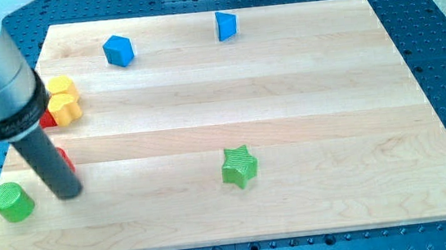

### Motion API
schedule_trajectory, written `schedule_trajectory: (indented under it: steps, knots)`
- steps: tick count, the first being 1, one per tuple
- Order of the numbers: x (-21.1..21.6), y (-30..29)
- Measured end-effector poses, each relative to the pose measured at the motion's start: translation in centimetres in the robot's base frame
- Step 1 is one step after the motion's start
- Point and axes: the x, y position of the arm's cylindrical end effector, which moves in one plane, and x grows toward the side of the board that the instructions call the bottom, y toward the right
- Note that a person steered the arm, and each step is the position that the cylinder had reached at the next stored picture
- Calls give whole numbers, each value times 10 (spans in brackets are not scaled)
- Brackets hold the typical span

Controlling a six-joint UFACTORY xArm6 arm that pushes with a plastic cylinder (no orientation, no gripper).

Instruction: Push the red circle into the red star

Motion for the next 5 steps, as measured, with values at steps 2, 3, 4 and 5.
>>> schedule_trajectory:
  steps: [2, 3, 4, 5]
  knots:
    - [-43, 10]
    - [-34, -19]
    - [-53, -22]
    - [-92, -22]
